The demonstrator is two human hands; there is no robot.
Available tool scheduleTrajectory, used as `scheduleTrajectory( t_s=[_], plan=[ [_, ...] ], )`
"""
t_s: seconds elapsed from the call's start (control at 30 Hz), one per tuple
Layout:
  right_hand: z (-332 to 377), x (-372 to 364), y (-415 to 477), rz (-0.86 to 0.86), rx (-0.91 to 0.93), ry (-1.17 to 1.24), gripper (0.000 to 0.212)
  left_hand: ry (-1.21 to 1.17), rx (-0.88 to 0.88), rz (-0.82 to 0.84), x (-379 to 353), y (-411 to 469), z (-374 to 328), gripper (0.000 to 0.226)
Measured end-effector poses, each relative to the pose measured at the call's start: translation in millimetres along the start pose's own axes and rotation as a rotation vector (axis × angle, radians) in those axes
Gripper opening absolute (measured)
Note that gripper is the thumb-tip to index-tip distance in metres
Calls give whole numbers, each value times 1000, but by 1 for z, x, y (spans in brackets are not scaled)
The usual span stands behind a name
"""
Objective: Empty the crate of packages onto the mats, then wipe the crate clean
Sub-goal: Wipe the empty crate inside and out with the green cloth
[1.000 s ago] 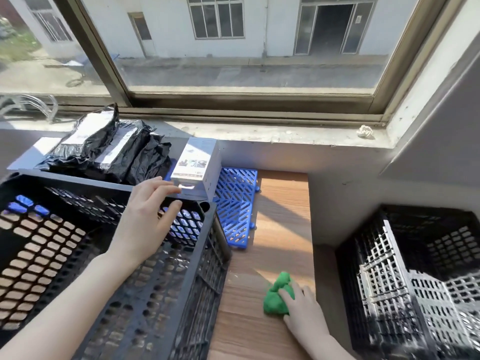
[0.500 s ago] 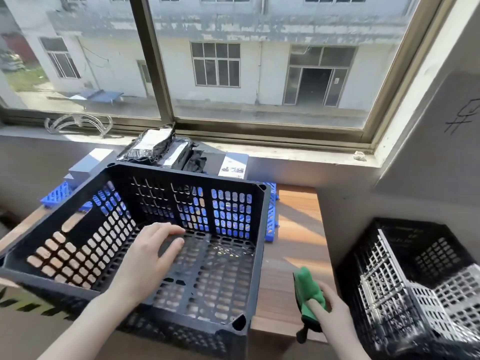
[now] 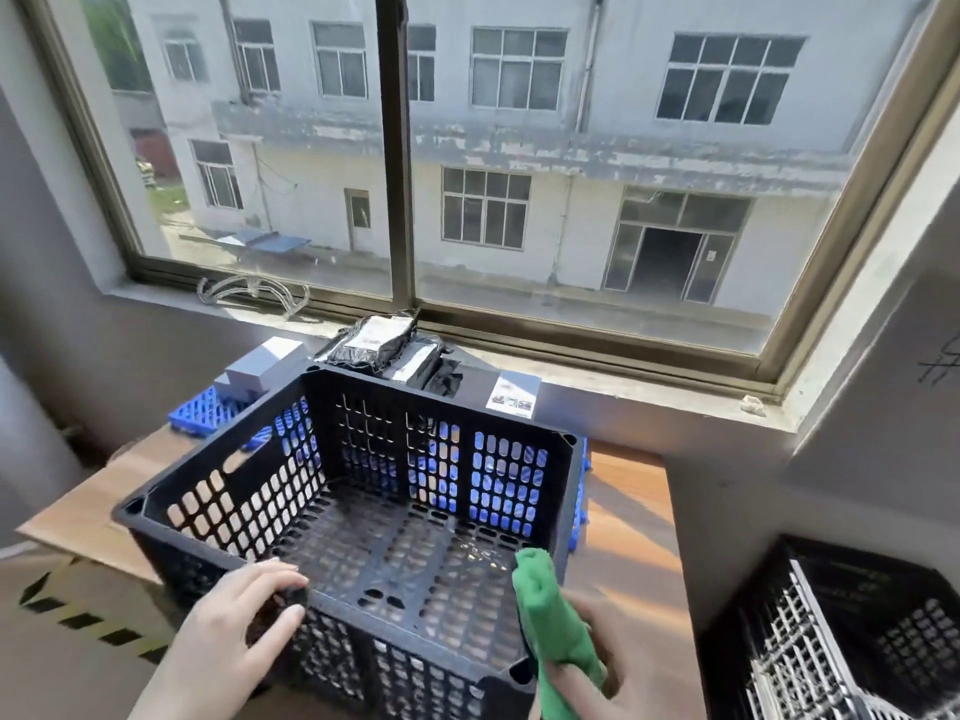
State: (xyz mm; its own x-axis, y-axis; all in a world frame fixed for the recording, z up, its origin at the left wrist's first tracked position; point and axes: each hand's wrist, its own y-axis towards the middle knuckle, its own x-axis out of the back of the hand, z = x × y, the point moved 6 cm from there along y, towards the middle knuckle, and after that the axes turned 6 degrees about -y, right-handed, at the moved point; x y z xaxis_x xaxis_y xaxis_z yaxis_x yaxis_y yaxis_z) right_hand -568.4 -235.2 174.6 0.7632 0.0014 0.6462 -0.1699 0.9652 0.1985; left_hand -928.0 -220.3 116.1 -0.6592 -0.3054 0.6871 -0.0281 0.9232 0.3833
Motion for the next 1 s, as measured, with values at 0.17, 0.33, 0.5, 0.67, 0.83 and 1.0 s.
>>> scheduleTrajectory(
  t_s=[0.17,0.33,0.5,0.67,0.83,1.0],
  plan=[
    [40,-31,-3,-23,33,201,49,83,-114,-14,5,-1,4,52],
    [53,-58,2,-45,75,63,54,69,-145,-76,24,12,28,57],
    [67,-96,9,-91,52,-64,57,61,-156,-35,43,28,80,54],
    [117,-142,18,-193,40,-123,59,17,-213,20,76,46,123,44],
    [154,-179,17,-244,13,-97,58,-40,-284,11,98,60,157,55],
    [175,-202,25,-239,36,-140,59,-71,-204,31,108,68,175,41]
  ],
)
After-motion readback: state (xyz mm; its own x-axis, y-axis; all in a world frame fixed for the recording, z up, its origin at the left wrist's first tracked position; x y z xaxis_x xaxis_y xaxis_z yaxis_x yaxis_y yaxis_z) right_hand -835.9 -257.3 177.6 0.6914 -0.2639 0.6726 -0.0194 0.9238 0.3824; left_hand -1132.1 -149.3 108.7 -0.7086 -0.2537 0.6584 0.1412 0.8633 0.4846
